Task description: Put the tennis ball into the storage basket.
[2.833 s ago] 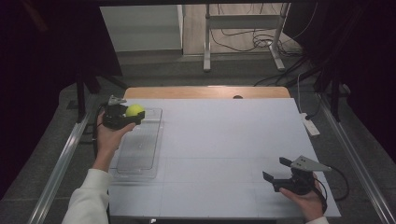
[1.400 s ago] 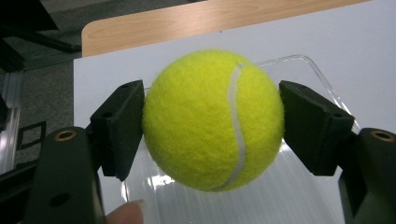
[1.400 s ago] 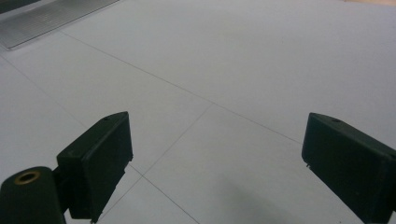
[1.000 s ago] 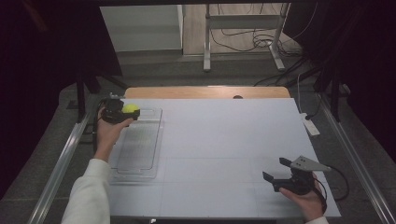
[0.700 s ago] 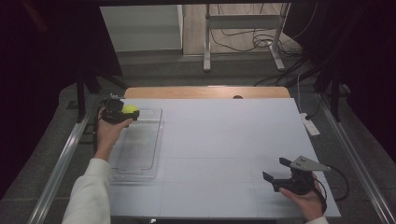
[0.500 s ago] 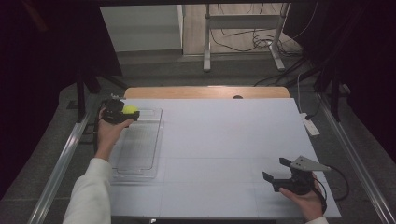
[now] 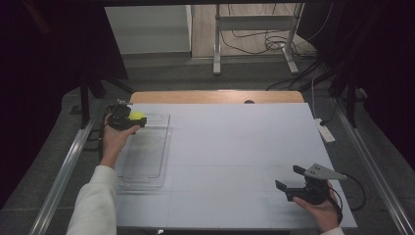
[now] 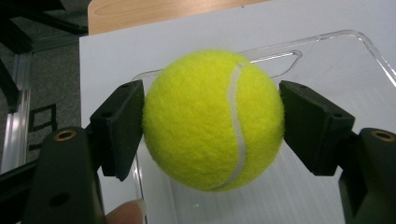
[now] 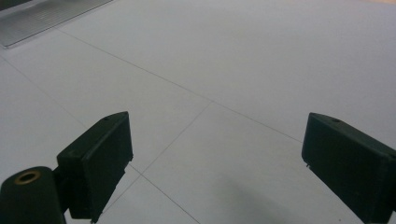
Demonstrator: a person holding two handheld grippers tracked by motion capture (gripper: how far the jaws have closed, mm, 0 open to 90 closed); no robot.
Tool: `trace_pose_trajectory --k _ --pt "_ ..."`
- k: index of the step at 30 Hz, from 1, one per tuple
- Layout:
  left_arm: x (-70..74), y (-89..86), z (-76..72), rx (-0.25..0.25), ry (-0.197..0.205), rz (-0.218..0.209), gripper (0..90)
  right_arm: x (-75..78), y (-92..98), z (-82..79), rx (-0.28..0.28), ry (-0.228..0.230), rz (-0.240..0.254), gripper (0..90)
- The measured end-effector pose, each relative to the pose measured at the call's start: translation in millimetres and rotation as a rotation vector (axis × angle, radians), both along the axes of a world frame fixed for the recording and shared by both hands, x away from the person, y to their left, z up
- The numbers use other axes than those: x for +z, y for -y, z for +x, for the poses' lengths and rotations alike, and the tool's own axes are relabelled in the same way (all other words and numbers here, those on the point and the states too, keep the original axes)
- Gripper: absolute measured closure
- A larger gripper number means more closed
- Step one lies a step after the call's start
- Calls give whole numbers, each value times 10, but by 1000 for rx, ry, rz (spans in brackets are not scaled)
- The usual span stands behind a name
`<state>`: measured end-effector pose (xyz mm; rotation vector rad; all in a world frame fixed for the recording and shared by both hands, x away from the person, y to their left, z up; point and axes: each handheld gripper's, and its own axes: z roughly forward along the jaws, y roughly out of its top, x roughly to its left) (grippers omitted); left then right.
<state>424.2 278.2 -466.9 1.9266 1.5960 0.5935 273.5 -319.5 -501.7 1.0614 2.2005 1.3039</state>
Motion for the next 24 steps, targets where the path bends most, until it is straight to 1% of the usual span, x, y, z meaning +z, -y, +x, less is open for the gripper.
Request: trace_pose_trajectory --k 5,10,17,22,24 --pt "-26 -5 8 -4 -18 10 266 -1 1 0 -1 -1 0 89" --pt "-43 -11 12 -2 -23 8 266 -1 2 0 -1 -2 0 90" --pt "-88 6 25 -12 -49 16 266 2 5 0 -4 0 0 90" --pt "-98 26 33 -15 -53 13 266 -1 0 0 -1 0 -2 89" --pt "-103 28 35 -20 -60 20 266 -2 2 0 -3 -2 -2 89"
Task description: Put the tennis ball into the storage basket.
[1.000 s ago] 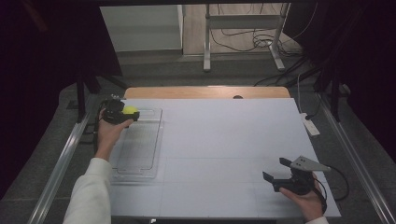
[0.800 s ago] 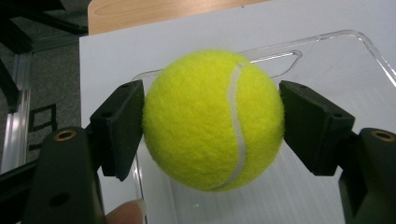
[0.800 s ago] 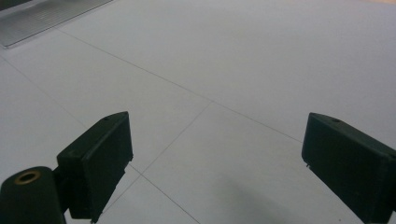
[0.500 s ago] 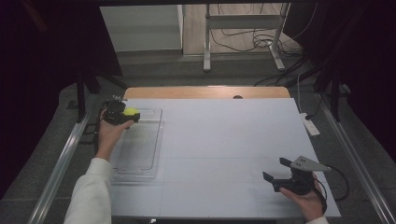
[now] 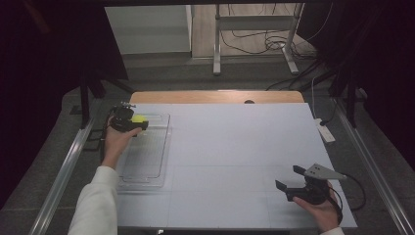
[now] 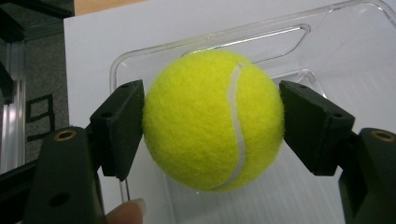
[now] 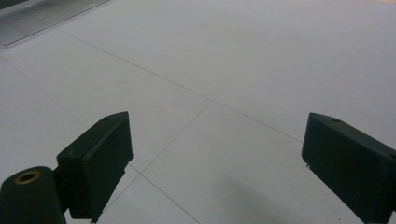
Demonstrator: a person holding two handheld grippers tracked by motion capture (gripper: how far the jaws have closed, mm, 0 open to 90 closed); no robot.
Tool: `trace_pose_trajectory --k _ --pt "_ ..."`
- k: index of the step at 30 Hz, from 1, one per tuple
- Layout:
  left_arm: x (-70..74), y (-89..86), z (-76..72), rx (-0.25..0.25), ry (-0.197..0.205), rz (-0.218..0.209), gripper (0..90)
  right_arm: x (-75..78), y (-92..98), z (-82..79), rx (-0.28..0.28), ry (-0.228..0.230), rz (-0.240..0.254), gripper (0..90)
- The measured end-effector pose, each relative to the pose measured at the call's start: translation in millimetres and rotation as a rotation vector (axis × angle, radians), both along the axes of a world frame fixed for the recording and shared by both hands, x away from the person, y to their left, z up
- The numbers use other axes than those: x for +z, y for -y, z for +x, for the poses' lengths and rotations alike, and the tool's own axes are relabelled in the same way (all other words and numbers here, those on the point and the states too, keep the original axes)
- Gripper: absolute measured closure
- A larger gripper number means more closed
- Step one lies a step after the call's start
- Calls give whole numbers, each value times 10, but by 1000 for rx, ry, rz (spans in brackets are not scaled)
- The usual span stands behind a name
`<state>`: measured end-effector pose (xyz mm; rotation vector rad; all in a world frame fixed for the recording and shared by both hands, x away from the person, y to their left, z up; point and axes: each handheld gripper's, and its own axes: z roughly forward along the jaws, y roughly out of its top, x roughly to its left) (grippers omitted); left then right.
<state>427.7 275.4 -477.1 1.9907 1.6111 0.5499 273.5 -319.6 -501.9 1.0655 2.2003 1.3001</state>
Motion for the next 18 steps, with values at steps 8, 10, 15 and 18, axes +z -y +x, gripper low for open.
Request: trace_pose_trajectory --k 8,10,15,18 --pt "-21 25 5 -6 -30 12 266 0 -3 -1 1 2 0 89" --pt "-31 38 10 -6 -38 17 266 1 -1 -1 0 0 0 89" --pt "-58 76 25 -10 -50 32 266 -1 -2 0 1 1 0 90" --pt "-64 91 30 -16 -53 42 265 -1 0 0 1 0 0 89"
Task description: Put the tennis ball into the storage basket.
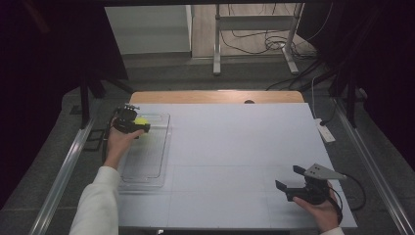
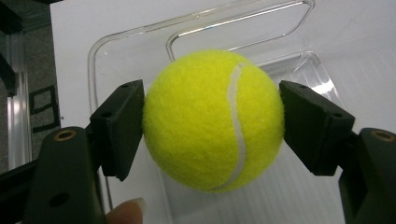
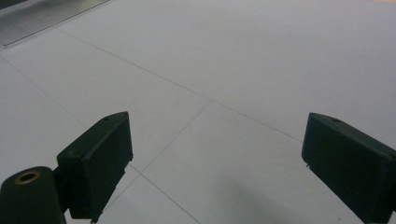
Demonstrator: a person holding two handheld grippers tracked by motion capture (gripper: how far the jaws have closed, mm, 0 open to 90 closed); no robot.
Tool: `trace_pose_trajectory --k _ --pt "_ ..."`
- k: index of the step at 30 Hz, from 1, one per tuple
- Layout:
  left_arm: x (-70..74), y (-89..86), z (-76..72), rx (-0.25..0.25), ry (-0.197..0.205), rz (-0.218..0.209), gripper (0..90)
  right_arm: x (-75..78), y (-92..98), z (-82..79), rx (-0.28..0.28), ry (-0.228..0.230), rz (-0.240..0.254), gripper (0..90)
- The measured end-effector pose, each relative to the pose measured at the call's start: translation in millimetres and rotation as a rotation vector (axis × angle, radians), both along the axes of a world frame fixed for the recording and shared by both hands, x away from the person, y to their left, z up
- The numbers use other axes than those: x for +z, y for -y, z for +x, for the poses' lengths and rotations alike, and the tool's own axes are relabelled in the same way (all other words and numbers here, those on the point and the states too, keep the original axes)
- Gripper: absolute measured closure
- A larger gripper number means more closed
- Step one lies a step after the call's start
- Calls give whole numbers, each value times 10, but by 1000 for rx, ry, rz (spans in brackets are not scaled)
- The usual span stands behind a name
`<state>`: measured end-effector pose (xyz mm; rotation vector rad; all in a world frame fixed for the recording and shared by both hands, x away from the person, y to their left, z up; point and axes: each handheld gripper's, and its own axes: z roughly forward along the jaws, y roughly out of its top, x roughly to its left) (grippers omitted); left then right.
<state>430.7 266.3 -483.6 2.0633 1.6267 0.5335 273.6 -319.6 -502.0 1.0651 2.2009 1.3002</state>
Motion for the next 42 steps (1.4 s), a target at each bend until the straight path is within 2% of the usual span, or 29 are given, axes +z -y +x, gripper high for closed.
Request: trace_pose_trajectory --k 14,24,36,42 --pt "-78 48 44 -3 -61 30 264 -1 1 2 0 -1 -3 89" --pt "-105 52 54 -5 -78 33 262 -2 4 2 0 -2 -3 89" --pt "-122 63 61 -6 -76 38 253 -2 5 3 0 -1 -2 89" --pt "-98 60 53 5 -55 30 177 -1 8 2 0 1 -2 90"
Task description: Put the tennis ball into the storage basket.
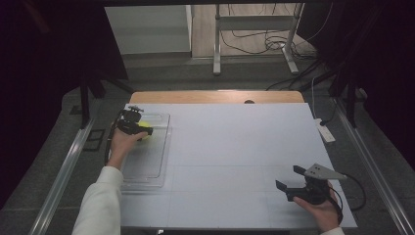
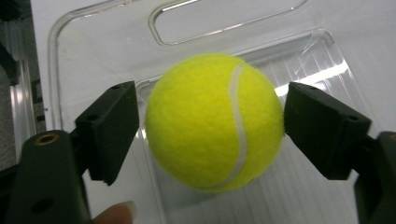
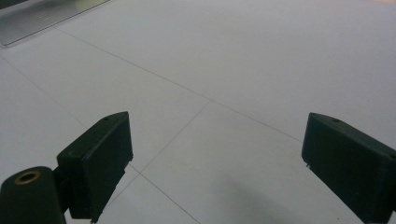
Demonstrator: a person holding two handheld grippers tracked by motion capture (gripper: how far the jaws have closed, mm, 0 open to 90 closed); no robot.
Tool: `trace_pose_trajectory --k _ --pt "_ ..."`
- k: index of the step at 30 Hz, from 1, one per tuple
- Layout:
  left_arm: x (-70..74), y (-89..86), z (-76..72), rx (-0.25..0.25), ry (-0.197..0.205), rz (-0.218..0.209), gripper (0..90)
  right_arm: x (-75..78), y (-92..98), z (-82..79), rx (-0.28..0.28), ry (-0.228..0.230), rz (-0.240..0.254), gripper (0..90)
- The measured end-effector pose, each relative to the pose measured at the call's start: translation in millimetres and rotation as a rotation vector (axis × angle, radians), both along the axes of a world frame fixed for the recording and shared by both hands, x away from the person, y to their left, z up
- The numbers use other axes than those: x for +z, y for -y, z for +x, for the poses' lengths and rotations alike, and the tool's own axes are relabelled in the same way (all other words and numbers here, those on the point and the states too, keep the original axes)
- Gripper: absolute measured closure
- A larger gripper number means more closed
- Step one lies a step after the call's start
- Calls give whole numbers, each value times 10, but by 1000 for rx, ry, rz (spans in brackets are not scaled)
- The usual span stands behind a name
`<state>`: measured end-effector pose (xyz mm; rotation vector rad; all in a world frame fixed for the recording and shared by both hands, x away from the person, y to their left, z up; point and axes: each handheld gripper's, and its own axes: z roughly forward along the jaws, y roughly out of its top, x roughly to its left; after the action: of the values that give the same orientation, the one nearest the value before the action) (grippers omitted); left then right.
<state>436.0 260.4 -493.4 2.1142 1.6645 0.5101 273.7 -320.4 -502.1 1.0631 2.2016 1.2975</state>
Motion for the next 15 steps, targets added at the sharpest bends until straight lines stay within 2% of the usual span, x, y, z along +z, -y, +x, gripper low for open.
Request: trace_pose_trajectory --k 5,9,15 --pt "47 -3 -35 -8 35 -22 135 0 -1 -1 0 0 -1 89" --pt "137 10 -94 -23 94 -44 126 2 0 -2 -1 3 2 90" --pt "183 -1 -152 -42 132 -87 127 10 -5 -8 0 6 3 90"
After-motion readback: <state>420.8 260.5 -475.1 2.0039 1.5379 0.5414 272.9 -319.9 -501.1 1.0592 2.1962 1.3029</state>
